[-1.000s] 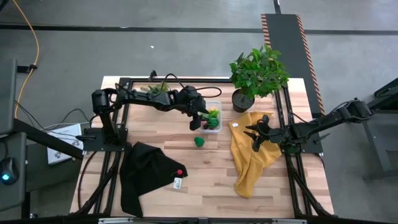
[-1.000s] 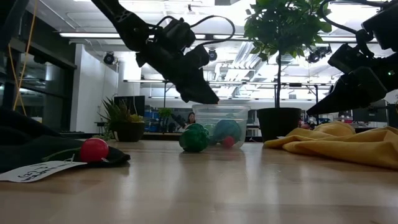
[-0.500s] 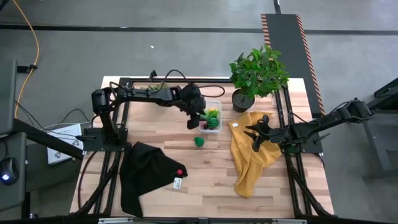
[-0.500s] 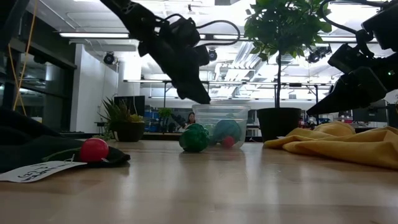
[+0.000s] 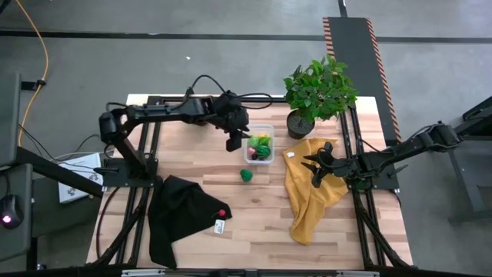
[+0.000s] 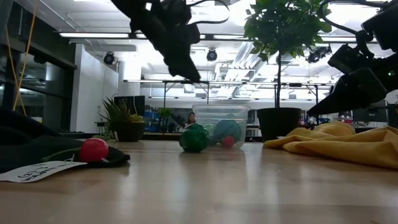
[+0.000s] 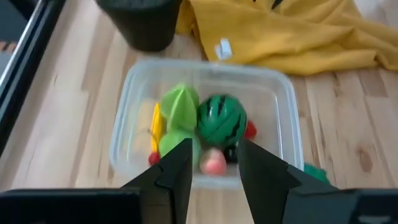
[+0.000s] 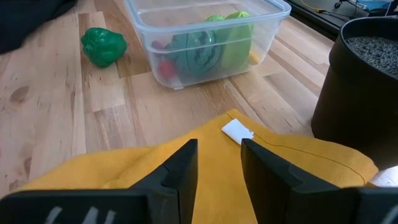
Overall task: Pick and placing Produce into tupperware
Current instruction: Put the red cherry into the transparent bin
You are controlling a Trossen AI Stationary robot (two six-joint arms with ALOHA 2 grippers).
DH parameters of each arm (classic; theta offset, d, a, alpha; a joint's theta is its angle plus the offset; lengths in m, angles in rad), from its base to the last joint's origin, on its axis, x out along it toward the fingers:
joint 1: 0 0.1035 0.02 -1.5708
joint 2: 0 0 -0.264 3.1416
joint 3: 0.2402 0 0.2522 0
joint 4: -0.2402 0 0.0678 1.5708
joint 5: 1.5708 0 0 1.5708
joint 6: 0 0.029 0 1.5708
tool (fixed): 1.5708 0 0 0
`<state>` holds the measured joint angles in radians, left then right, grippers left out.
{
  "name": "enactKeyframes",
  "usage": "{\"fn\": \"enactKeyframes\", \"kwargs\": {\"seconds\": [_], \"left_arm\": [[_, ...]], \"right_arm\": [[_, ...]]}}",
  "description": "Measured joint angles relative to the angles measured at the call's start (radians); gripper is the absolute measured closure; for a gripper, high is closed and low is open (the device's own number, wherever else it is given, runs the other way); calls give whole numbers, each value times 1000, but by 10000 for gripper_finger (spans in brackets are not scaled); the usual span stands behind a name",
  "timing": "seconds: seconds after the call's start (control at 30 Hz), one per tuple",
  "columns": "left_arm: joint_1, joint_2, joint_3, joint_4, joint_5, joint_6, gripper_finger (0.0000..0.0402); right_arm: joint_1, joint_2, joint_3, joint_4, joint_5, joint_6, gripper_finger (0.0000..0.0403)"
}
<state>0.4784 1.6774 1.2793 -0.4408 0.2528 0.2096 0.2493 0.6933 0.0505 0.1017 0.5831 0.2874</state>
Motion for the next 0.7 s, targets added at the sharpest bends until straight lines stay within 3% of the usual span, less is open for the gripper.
{"fn": "enactKeyframes", "kwargs": {"seconds": [0.3,0.7], "left_arm": [[-1,-48,0,-289,-30,-25,285],[-42,-108,0,-448,-71,-199,284]], "right_arm": [[0,0,0,-2,0,0,289],[0,0,0,-3,0,0,289]]}}
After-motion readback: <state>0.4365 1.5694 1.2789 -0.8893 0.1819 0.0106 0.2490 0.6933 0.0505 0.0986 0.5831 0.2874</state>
